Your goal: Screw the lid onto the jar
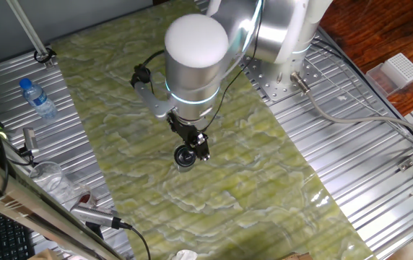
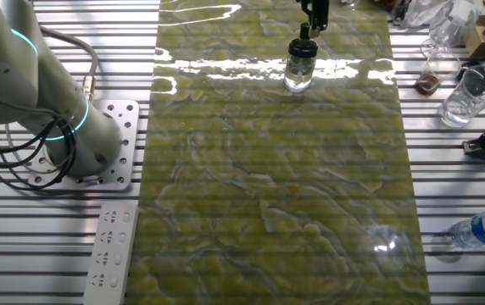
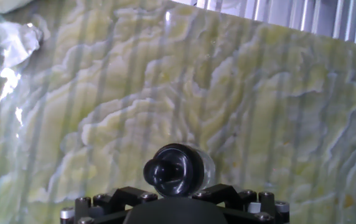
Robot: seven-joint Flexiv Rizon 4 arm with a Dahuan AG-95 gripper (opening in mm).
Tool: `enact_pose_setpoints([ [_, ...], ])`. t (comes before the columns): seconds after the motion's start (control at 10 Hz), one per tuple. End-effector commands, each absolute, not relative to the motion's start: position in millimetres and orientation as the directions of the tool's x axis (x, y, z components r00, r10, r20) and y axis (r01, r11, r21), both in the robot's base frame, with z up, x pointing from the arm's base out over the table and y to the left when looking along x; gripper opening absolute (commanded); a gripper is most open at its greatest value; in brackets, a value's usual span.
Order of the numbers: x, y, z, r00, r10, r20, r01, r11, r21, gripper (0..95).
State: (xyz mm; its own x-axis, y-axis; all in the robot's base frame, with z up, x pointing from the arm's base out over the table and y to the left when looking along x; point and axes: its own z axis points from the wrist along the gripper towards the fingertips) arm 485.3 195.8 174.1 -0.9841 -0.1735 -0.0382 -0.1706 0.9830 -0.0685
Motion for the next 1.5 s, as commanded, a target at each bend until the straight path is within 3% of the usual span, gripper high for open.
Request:
enact_pose_setpoints([
  [0.1,486,197,171,-0.987,-0.159,-0.037,-0.157,0.986,-0.060,95.0],
  [1.5,486,214,136,-0.991,-0.129,-0.029,-0.122,0.978,-0.167,95.0],
])
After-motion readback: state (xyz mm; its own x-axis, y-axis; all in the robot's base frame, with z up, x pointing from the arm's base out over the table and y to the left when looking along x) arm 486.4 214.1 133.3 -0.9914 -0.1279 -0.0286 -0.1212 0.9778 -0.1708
